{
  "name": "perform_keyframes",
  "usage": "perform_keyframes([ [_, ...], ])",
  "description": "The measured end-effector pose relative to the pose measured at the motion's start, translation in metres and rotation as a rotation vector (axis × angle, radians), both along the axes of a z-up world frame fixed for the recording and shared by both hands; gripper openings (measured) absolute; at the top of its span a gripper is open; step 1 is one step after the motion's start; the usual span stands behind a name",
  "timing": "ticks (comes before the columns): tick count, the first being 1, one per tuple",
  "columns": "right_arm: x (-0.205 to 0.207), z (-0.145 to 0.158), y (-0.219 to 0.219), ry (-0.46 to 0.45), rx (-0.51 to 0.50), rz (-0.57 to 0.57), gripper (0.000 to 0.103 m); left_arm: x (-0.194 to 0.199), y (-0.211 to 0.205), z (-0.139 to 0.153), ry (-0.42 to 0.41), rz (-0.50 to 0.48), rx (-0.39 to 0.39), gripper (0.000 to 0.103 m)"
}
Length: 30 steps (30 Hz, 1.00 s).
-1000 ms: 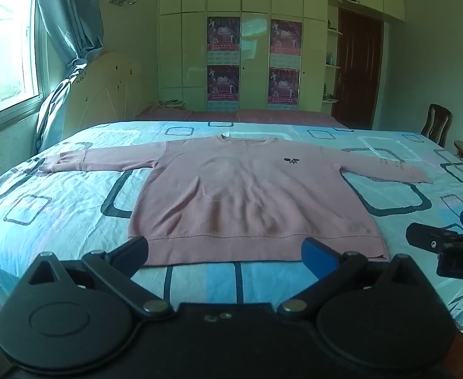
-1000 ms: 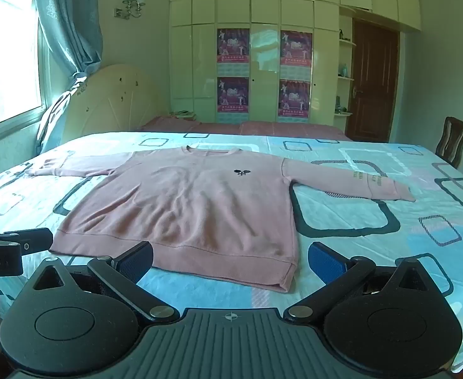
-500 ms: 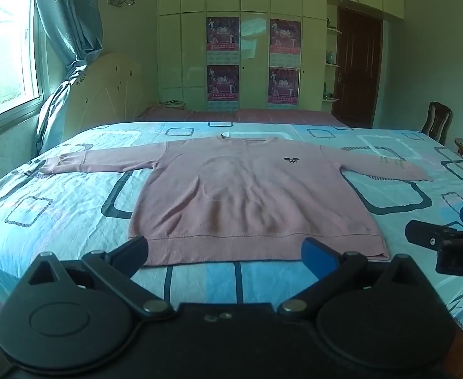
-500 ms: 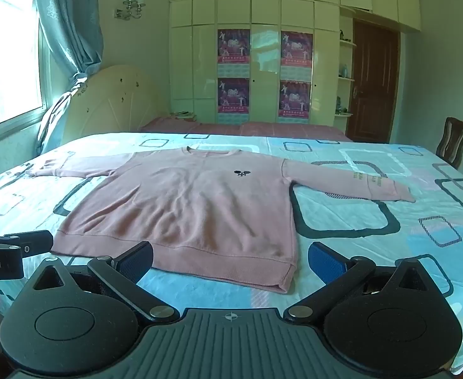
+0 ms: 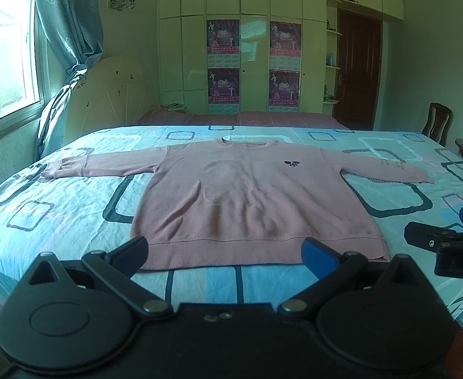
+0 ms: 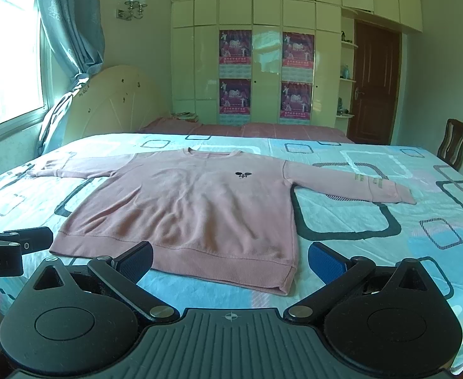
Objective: Fold small clothes
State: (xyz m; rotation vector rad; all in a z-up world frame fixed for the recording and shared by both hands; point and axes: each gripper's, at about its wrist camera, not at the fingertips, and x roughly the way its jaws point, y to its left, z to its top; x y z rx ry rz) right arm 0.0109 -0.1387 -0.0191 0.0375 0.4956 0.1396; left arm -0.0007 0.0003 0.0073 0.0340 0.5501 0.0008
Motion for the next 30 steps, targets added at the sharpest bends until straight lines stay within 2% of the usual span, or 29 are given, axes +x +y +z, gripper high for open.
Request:
perform_keyframes([
  [30, -0.0009, 0.0015, -0.0007, -0.003, 0.0, 0.005, 0.103, -0.0017, -0.0011, 0.0004, -0.003, 0.01, 0.006, 0.103],
])
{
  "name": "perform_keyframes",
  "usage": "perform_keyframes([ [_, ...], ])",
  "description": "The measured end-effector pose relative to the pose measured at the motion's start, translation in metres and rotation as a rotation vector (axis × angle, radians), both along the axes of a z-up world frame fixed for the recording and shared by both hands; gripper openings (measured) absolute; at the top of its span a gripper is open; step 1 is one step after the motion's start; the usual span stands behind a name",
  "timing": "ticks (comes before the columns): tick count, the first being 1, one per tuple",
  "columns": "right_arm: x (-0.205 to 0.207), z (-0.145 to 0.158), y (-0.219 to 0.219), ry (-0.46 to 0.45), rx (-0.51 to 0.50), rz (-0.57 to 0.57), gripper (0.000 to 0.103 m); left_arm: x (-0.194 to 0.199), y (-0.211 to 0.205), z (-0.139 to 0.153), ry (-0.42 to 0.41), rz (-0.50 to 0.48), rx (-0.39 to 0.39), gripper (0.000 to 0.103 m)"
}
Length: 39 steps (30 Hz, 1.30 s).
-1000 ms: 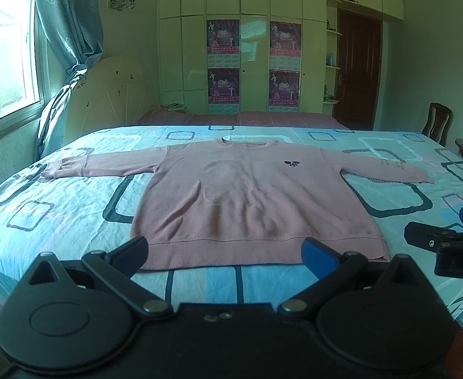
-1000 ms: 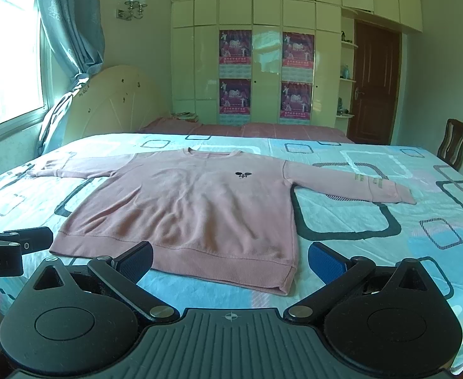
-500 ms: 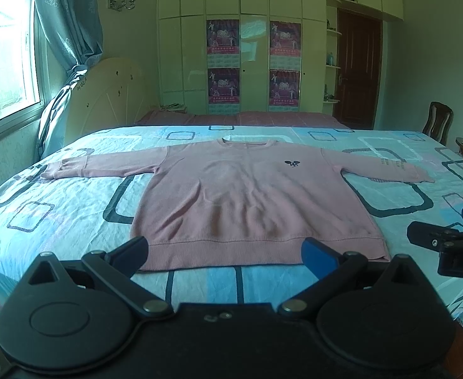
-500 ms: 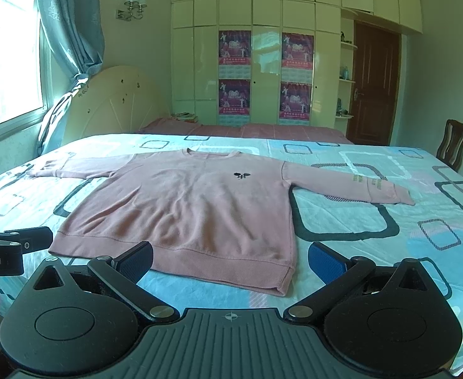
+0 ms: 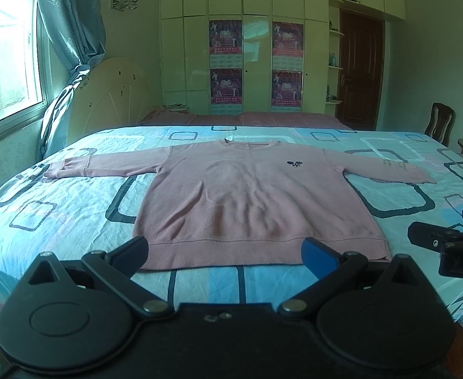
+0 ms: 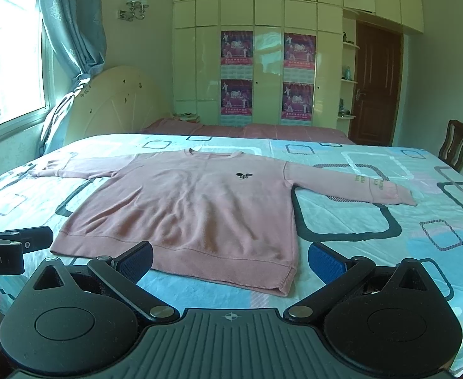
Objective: Fold small clothes
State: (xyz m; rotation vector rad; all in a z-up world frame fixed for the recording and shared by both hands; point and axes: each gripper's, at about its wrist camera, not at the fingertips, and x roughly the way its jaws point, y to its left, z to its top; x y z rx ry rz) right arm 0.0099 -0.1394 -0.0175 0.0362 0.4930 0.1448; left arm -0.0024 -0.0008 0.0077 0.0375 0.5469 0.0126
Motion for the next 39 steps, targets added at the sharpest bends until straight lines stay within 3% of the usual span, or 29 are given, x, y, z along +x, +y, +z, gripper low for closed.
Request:
perform_keyframes([
  [26, -0.003, 0.001, 0.0, -0.006, 0.003, 0.0, 0.103, -0.003, -0.004, 0.002, -0.011, 0.002, 0.002, 0.103],
  [39, 0.022, 0.01, -0.009, -0.025, 0.0, -0.022, 0.103, 0.027, -0.006, 0.01, -0.033, -0.009, 0.003, 0.103],
])
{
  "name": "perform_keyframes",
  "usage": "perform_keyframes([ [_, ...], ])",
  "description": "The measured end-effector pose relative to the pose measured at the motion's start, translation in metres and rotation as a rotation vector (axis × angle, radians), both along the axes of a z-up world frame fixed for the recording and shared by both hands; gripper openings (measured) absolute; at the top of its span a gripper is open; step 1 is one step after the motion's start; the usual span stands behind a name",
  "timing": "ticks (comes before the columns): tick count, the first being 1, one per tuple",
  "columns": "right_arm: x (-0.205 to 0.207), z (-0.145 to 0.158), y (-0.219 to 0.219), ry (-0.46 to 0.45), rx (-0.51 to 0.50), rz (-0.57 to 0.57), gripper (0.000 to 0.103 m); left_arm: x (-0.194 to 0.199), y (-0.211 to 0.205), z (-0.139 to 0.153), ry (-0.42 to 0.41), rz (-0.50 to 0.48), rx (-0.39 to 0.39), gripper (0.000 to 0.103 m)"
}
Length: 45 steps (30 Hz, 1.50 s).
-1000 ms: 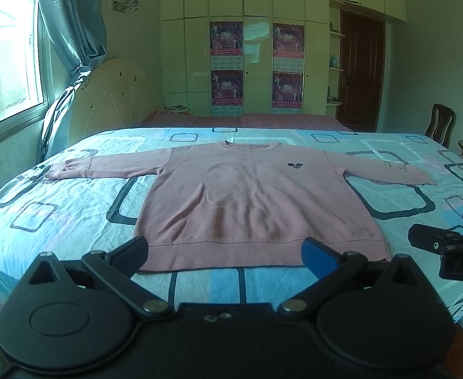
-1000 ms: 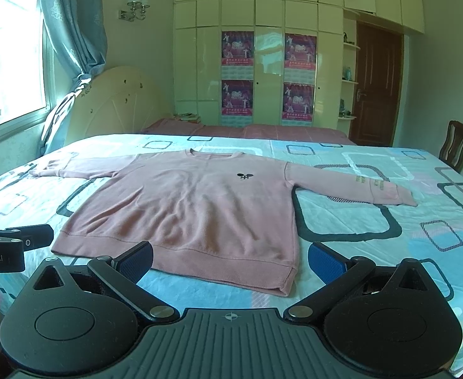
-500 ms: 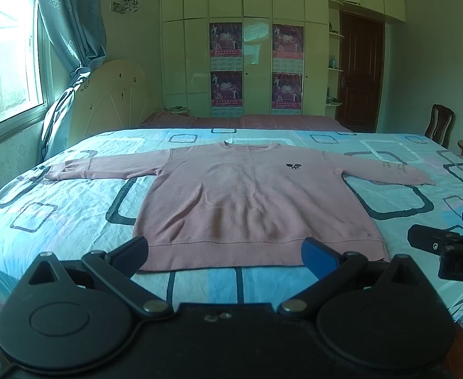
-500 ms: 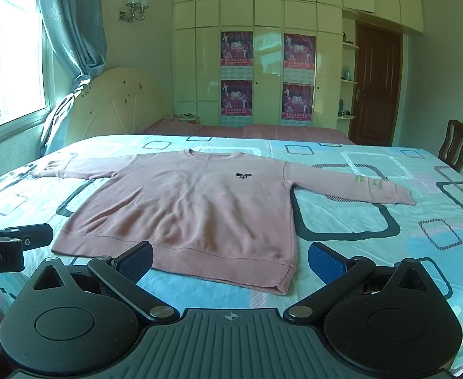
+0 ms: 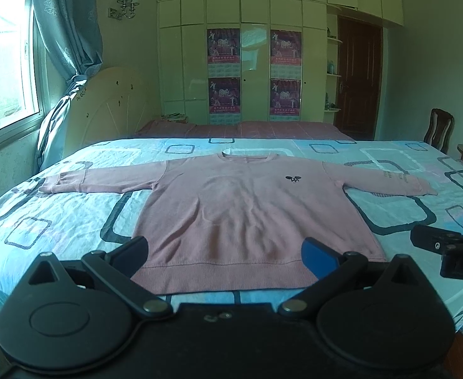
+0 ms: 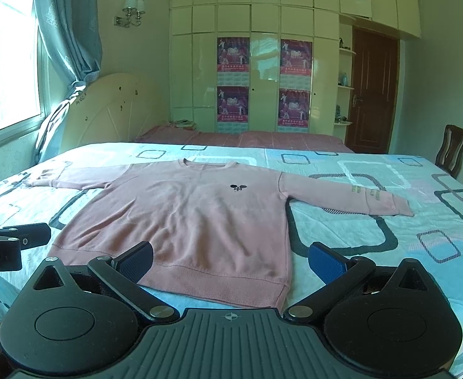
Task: Fold small clothes
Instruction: 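Move the right tool to the sweatshirt sleeve cuff and grasp it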
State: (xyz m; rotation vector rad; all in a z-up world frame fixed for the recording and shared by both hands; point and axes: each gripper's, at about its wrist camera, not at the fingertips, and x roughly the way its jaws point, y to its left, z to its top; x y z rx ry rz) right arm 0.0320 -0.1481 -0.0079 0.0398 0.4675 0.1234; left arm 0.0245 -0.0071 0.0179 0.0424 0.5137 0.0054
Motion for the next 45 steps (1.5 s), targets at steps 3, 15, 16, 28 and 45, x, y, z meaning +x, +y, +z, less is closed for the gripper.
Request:
perform_keyframes([
  [3, 0.017, -0.001, -0.004, 0.006, 0.002, -0.02, 0.103, 0.014, 0.001, -0.001, 0.001, -0.005, -0.001, 0.103],
  [15, 0.089, -0.005, 0.0, 0.029, -0.015, -0.08, 0.103, 0.088, 0.026, -0.014, 0.031, 0.002, -0.069, 0.103],
  [16, 0.096, -0.005, 0.0, 0.029, -0.016, -0.086, 0.103, 0.096, 0.028, -0.014, 0.029, 0.001, -0.071, 0.103],
  [28, 0.175, 0.002, -0.002, 0.026, -0.012, -0.223, 0.103, 0.185, 0.046, -0.007, 0.027, -0.118, -0.082, 0.103],
  [45, 0.246, -0.029, -0.134, 0.051, 0.126, -0.47, 0.103, 0.274, 0.035, -0.057, 0.184, -0.167, -0.131, 0.102],
])
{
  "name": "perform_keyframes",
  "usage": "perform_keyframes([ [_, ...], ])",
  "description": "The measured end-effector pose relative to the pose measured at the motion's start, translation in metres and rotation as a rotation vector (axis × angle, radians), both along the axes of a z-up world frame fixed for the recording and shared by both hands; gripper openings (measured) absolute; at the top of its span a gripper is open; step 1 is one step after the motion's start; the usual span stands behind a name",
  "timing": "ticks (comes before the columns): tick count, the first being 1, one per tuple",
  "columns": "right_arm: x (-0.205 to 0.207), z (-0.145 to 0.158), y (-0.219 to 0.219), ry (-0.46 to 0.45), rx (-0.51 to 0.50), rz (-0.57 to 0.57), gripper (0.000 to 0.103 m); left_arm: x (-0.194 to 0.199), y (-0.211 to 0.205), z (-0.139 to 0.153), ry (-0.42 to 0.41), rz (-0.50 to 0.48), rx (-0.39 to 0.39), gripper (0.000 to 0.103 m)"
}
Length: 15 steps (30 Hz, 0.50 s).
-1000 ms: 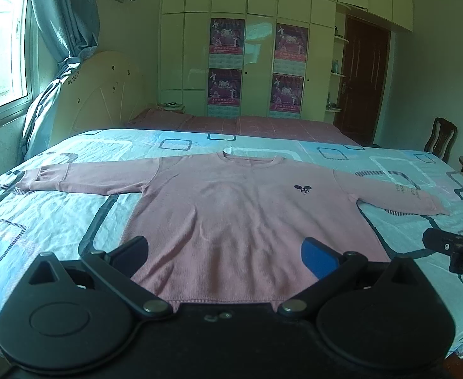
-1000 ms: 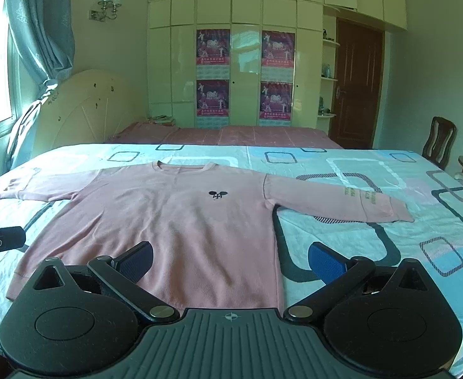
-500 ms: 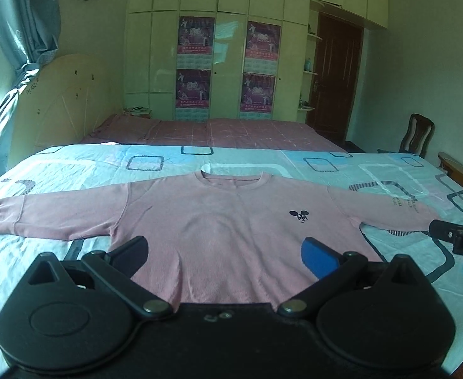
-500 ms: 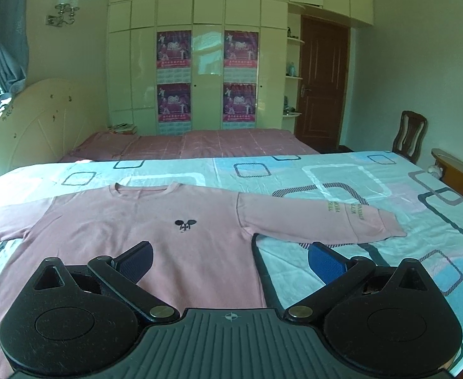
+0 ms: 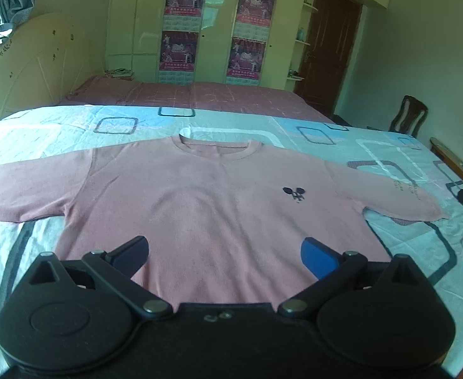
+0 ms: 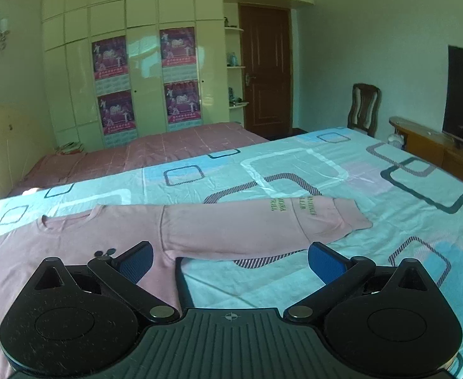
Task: Fold small clothes
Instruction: 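Move the right tool to the sweatshirt sleeve cuff and grasp it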
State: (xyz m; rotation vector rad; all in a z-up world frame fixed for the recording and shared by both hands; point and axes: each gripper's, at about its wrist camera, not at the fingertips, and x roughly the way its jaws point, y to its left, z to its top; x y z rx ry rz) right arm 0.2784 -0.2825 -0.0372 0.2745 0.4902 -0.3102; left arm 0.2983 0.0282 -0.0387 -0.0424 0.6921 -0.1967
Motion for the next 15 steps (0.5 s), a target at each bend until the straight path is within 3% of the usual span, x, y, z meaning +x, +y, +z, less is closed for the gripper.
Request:
perform_keyframes([
  [9, 0.047, -0.047, -0.126, -0.017, 0.183, -0.158, 0.102, 0.068, -0.04, -0.012, 0.105, 0.027, 0.002, 0.102],
  [11, 0.057, -0.062, -0.153, -0.005, 0.22, -0.178, 0.074, 0.082, -0.057, -0.017, 0.125, 0.03, -0.003, 0.102],
  [12, 0.063, -0.071, -0.165, 0.012, 0.244, -0.196, 0.054, 0.087, -0.066, -0.019, 0.132, 0.028, 0.001, 0.102],
  [15, 0.071, -0.094, -0.198, 0.017, 0.319, -0.234, 0.054, 0.101, -0.092, -0.026, 0.159, 0.004, 0.014, 0.102],
])
